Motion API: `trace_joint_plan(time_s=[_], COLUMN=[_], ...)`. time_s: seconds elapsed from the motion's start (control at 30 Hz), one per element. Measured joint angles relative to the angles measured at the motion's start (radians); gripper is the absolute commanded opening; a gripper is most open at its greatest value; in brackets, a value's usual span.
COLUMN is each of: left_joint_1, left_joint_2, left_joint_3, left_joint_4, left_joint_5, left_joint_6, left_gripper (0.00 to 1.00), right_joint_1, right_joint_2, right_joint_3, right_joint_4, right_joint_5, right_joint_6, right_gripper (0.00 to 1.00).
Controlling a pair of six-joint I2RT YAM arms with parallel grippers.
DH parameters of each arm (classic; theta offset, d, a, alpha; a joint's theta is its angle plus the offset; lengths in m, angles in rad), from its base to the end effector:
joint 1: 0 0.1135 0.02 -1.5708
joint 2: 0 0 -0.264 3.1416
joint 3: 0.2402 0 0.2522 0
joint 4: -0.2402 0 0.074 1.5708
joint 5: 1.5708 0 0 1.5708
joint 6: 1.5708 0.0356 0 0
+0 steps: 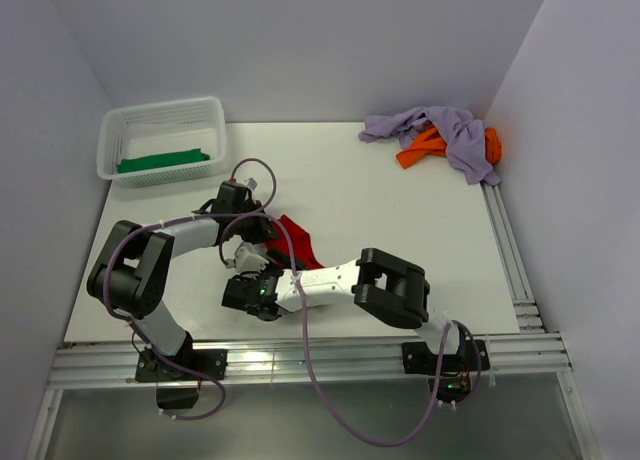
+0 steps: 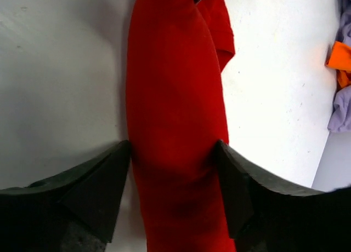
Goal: Roll the t-shirts
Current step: Roll the tshirt
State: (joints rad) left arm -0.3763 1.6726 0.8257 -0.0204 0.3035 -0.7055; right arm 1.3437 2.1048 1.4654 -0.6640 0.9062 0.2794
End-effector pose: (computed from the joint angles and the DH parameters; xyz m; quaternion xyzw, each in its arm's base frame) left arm 0.2973 -0.1289 0.1500 -0.1007 0.9240 -0.2970 0.2189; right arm 0.1201 0.3952 0.1502 -0.4018 0.7975 -0.2117 0.3972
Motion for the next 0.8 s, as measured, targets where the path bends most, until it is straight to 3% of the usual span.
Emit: trace_joint_plan(time_s=[0.1,0.13,0.17,0.37,0.5,0.63,0.8], left_joint_1=[0.0,0.001,0.002,0.002,0.002,0.0,0.005], left_joint_2=[0.0,0.0,0.0,0.0,0.0,-0.001,-0.032], left_joint_3=[0.0,0.0,0.0,0.0,0.0,-0.001,-0.018], left_joint_4=[0.0,0.0,0.0,-0.005,-0.012,-0.018,-0.019], left_joint_5=[0.005,0.007,0.01,0.015,0.022,0.033,0.041], left_joint_6=[0.007,0.009,0.01,0.012,0.01,0.003,-0.015], left_gripper=[0.0,0.0,0.0,0.01,0.08,0.28,0.48], right_joint_1=[0.0,0.0,0.001,0.0,-0.005,-0.054,-0.219], right_joint_2=[0.037,0.055,0.065,0.097,0.089,-0.039,-0.298], right_joint_3=[0.008,0.015,0.02,0.073,0.085,-0.028,-0.325], right_joint_4=[-0.004,-0.006,-0.012,-0.086,-0.119,-0.026,0.258], right_joint_5=[0.027,0.036,0.041,0.053,0.008,-0.149,-0.475], right_joint_6=[0.012,0.02,0.019,0.091,0.164,0.236,0.347], right_gripper=[0.56,0.18,0.0,0.0,0.0,0.0,0.0])
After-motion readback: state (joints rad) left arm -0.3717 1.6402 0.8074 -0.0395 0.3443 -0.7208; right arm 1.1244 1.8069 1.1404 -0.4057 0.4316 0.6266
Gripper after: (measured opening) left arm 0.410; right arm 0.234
